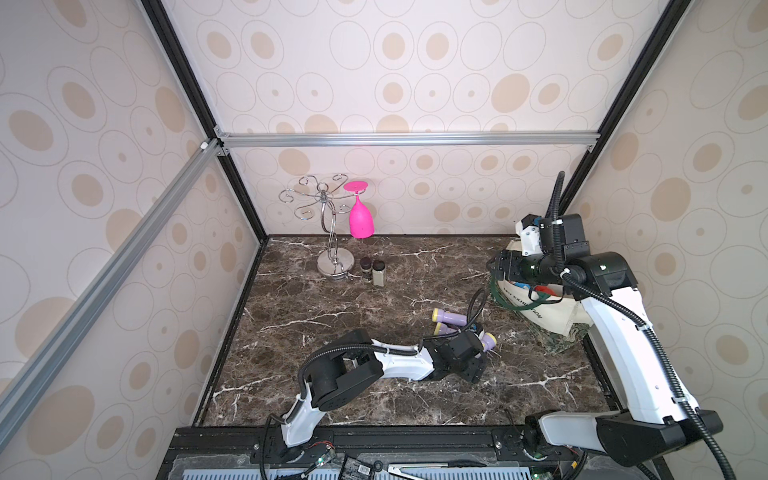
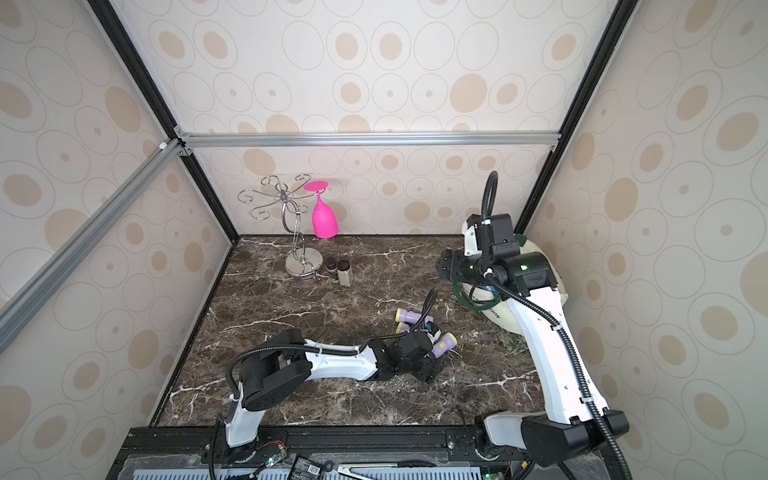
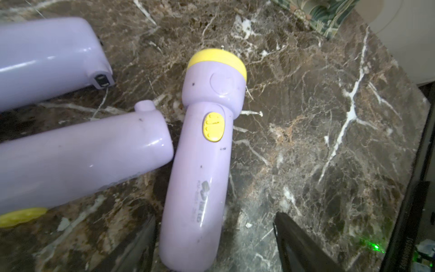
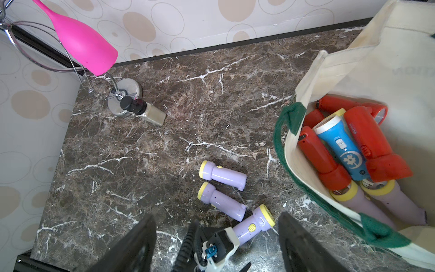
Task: Put the flashlights into the tote bags
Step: Pick up the flashlight from the center of the board.
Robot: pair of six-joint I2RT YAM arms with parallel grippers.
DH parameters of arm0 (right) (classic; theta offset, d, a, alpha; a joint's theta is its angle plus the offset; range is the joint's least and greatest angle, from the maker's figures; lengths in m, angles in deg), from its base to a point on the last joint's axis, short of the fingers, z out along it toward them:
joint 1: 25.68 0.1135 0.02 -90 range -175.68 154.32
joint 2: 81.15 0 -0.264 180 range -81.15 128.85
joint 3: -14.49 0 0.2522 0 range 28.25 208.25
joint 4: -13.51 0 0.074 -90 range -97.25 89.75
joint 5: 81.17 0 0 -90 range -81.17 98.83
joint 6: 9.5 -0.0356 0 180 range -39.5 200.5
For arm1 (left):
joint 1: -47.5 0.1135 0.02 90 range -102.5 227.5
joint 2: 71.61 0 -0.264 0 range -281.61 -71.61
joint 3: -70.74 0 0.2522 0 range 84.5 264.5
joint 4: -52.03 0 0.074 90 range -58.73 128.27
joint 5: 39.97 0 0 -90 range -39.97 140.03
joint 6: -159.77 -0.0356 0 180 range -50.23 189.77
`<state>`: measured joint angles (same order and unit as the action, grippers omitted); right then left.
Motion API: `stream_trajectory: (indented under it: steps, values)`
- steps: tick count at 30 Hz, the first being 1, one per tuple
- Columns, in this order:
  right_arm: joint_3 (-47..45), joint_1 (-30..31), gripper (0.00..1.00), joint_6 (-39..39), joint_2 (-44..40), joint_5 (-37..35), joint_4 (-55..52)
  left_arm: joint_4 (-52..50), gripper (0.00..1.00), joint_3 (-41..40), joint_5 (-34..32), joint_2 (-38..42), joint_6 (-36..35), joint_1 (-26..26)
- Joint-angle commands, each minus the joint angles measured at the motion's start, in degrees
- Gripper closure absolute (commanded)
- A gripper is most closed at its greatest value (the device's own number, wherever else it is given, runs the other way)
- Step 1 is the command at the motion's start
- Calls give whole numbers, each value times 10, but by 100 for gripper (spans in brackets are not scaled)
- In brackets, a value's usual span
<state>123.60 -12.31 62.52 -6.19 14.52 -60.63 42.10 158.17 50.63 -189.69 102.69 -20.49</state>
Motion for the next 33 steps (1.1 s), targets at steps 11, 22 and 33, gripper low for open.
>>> stream_trajectory:
  steps: [11, 22, 33]
  values:
    - [5, 5, 17, -11, -3, 20, -17, 4, 40, 15, 10, -34, -7, -4]
    - [-23, 5, 17, -11, -17, 22, -14, 28, 53, -9, 21, -33, 1, -7]
    - [-43, 5, 17, -18, -28, 29, -10, 30, 48, -2, 22, -47, 3, -8]
